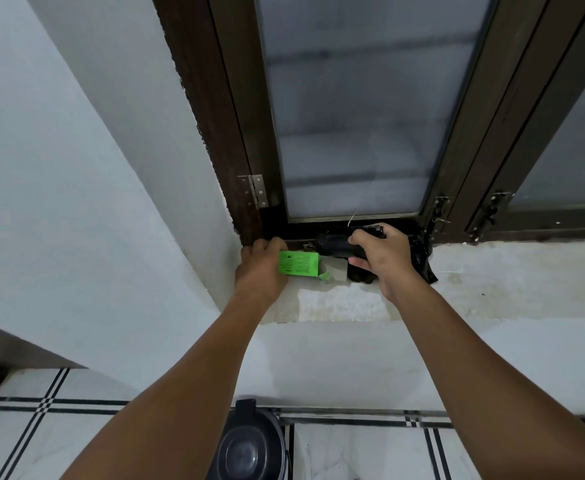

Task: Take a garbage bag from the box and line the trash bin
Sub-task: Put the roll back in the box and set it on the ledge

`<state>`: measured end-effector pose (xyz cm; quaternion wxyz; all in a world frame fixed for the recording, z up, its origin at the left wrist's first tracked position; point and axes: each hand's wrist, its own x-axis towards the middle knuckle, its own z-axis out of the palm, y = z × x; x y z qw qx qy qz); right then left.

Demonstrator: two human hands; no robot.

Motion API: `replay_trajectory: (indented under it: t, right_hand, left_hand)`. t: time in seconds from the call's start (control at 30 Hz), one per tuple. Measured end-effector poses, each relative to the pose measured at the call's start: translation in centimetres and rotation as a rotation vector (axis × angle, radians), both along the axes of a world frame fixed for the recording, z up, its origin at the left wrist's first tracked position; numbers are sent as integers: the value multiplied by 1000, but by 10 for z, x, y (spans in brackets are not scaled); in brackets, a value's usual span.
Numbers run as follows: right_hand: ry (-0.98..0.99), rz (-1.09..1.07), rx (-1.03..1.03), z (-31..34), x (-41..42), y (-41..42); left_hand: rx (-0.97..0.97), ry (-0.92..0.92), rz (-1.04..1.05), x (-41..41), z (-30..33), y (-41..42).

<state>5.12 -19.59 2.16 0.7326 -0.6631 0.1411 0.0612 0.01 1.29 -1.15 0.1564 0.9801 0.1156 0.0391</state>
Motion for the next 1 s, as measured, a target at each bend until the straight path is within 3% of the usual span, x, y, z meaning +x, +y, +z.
replay_trajectory:
  t: [0.2, 0.57, 0.77, 1.0]
  right_hand:
    - [-23, 45, -73, 8, -1, -1]
    - [3, 276, -103, 14, -4, 8]
    - [-7, 375, -159, 17, -5, 13]
    - [-125, 327, -90, 9, -4, 15]
  left_hand:
    - [-174, -64, 76, 1, 2, 1]
    - [-354, -206, -65, 0, 4, -4]
    - [-399, -168, -45, 0, 7, -4]
    - [-548, -138, 5, -3, 2, -1]
